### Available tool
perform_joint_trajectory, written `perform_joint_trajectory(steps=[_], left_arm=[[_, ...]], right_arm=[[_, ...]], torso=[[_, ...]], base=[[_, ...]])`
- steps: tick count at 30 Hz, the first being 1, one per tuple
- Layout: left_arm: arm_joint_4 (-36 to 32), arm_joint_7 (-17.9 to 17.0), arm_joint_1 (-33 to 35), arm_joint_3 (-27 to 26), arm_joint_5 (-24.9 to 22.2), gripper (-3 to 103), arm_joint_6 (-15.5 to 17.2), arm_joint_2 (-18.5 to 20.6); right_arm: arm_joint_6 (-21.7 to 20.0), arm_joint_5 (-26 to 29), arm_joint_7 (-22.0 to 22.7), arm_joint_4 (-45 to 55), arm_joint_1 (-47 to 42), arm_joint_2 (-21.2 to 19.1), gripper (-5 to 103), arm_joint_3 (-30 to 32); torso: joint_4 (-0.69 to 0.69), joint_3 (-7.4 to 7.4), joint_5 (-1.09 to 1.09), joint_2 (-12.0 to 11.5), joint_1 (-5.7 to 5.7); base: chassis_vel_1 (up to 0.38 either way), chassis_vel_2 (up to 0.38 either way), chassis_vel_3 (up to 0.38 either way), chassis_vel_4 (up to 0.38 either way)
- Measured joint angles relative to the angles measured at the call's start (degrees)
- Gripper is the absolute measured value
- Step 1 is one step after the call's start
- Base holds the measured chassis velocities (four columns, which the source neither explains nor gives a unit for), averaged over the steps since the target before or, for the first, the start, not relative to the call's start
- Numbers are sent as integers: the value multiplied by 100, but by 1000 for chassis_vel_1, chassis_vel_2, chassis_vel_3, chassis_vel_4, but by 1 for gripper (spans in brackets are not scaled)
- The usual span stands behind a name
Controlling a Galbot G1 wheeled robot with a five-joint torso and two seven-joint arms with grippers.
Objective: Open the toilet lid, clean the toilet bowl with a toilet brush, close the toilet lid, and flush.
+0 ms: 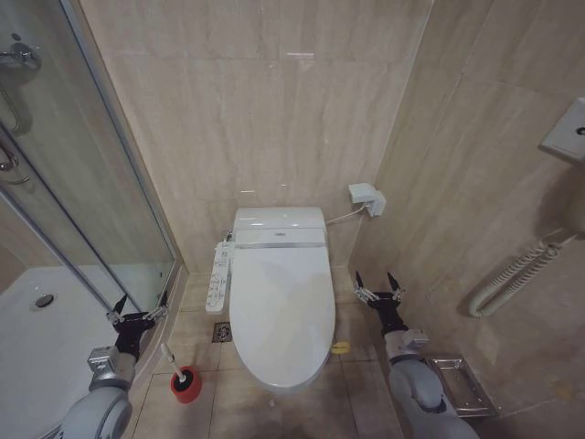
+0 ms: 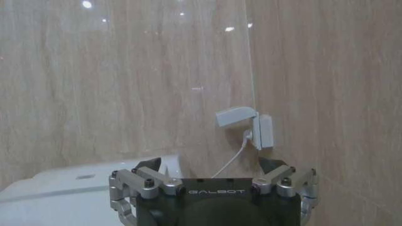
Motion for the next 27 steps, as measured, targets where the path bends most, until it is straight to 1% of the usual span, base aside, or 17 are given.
perform_joint_trajectory(steps=[1,6,8,10,12,13,14,15,16,20,22,23,25,27], left_arm=[[76,90,-71,40,-14,100,-111,-27],[224,132,-222,110,-49,100,-131,-34],[538,163,-458,153,-105,100,-139,75],[668,186,-573,172,-147,100,-161,123],[985,292,-904,235,-291,100,-249,245],[985,292,-904,235,-291,100,-249,245],[1179,379,-1140,296,-374,100,-334,313],[1312,448,-1339,342,-418,94,-402,353],[1312,448,-1339,342,-418,94,-402,353],[1688,698,-1983,571,-574,94,-557,421],[1776,761,-2114,651,-586,94,-603,404],[1851,793,-2223,729,-587,81,-634,372],[1906,809,-2309,790,-587,81,-657,337],[2063,813,-2531,957,-585,81,-701,214]], right_arm=[[0,0,0,0,0,0,100,0],[0,0,0,0,0,0,100,0],[0,0,-1,0,0,0,100,0],[0,0,0,0,0,0,100,0],[0,0,-1,1,0,0,100,0],[0,0,-1,1,0,0,100,0],[0,0,0,0,0,0,100,0],[0,0,0,0,0,0,100,0],[0,0,0,0,0,0,100,0],[0,0,0,0,0,0,100,0],[0,0,0,0,0,0,100,0],[0,0,0,0,0,0,100,0],[0,0,0,0,0,0,100,0],[0,0,-1,0,0,0,100,0]], torso=[[0,0,0,0,0],[0,0,0,0,0],[1,0,0,0,0],[1,0,0,0,0],[0,0,0,0,0],[0,0,0,0,0],[2,1,0,-1,0],[1,1,0,0,1],[1,1,0,0,1],[0,0,0,0,1],[0,0,3,0,1],[0,1,2,0,1],[1,1,0,0,1],[0,1,1,0,1]], base=[[0,0,0,0],[0,0,0,0],[0,0,0,0],[0,0,0,0],[0,0,0,0],[0,0,0,0],[0,0,0,0],[0,0,0,0],[0,0,0,0],[0,0,0,0],[0,0,0,0],[0,0,0,0],[0,0,0,0],[0,0,0,0]])
